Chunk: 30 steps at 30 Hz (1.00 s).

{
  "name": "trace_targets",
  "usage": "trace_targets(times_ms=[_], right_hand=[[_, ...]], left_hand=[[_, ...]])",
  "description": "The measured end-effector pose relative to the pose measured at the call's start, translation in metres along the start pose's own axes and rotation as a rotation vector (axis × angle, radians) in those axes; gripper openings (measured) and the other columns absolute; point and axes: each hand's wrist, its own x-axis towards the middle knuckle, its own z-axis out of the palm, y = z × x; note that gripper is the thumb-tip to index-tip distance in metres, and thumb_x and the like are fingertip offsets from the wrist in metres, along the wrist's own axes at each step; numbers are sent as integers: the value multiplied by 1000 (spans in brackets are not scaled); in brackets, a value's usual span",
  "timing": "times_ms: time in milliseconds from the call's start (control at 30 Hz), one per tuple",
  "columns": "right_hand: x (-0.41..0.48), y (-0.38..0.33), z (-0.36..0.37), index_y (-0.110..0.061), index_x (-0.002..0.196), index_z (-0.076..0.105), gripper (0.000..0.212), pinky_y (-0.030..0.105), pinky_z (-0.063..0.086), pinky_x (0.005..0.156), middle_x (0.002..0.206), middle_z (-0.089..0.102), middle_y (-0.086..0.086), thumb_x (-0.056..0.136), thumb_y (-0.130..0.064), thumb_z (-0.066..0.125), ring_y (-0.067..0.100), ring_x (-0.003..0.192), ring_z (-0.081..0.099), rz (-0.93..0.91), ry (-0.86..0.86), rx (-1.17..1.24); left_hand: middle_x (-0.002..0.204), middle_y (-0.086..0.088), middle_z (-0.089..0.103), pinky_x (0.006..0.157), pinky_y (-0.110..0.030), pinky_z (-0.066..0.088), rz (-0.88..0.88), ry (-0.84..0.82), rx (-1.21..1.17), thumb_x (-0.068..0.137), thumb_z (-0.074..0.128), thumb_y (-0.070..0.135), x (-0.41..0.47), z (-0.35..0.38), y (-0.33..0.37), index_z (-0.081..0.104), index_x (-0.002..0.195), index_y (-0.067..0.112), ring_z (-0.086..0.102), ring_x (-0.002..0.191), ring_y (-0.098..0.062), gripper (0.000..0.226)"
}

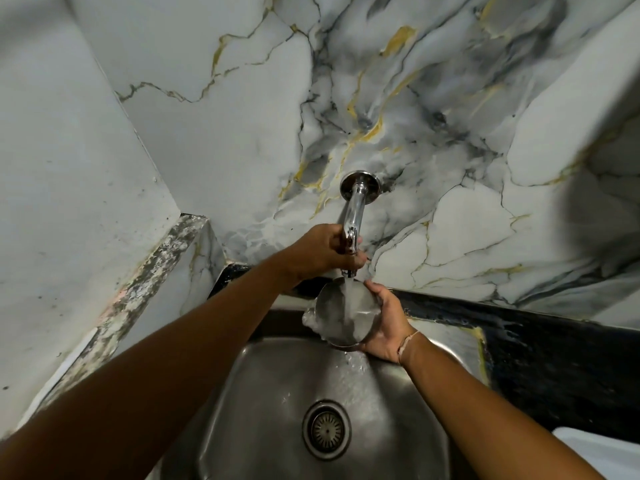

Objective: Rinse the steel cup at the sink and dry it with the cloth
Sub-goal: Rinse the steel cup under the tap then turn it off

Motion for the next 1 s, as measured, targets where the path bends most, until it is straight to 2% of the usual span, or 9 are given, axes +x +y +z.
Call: trace_targets(times_ms=[100,200,267,333,467,567,867,933,1000], right_hand=[[-8,13,-2,-20,127,68,60,59,47,105,123,73,13,77,-52,67,36,117,65,-35,58,-112],[-21,29,0,-29,125,69,46,60,54,99,125,72,14,85,-50,61,39,116,66,-156,120,-319],[-34,42,6,-37,119,71,41,53,58,92,121,73,17,82,-52,66,37,105,71,-242,157,-559],[-46,55,11,-52,122,60,39,42,55,81,119,69,9,85,-46,68,31,96,72,-354,166,-897],[-58,85,3,-55,148,24,77,49,41,113,158,34,4,80,-63,60,29,144,33,-505,279,-1829],[-64,112,-5,-52,146,23,80,60,43,103,160,30,9,75,-71,53,39,145,29,-696,291,-2195],[-74,157,-22,-50,140,28,74,61,39,101,156,29,4,73,-74,47,37,142,26,-455,405,-2122],[-81,154,-22,-48,146,24,82,57,36,109,161,24,2,72,-74,48,33,145,23,-380,465,-1963],[-92,145,-18,-49,147,32,74,41,41,111,157,36,0,79,-65,58,23,138,38,-396,483,-1648]], left_hand=[[90,-6,79,67,-20,59,32,80,40,72,85,6,-3,7,2,48,120,5,77,78,-11,60],[85,-10,79,69,-33,63,82,237,221,65,91,28,-8,15,0,48,118,14,77,73,-19,70],[80,-6,76,70,-41,62,148,351,416,66,88,39,-12,25,-1,48,120,15,72,63,-17,71],[69,5,67,65,-37,59,238,454,580,71,83,43,-14,32,0,44,129,15,63,55,-9,76],[74,-8,69,72,-43,56,276,493,784,81,73,46,-19,37,1,32,148,12,65,66,-30,86],[80,-18,70,78,-49,54,233,478,911,88,63,50,-22,40,0,23,155,11,64,73,-35,88],[83,-17,68,75,-46,52,150,502,1045,89,54,60,-21,40,1,12,157,18,64,79,-34,90],[80,-13,66,72,-43,54,130,475,1048,90,52,62,-22,39,3,8,157,21,65,76,-30,89],[89,-10,66,73,-40,54,135,433,929,92,49,60,-29,37,-1,7,157,28,65,84,-26,84]])
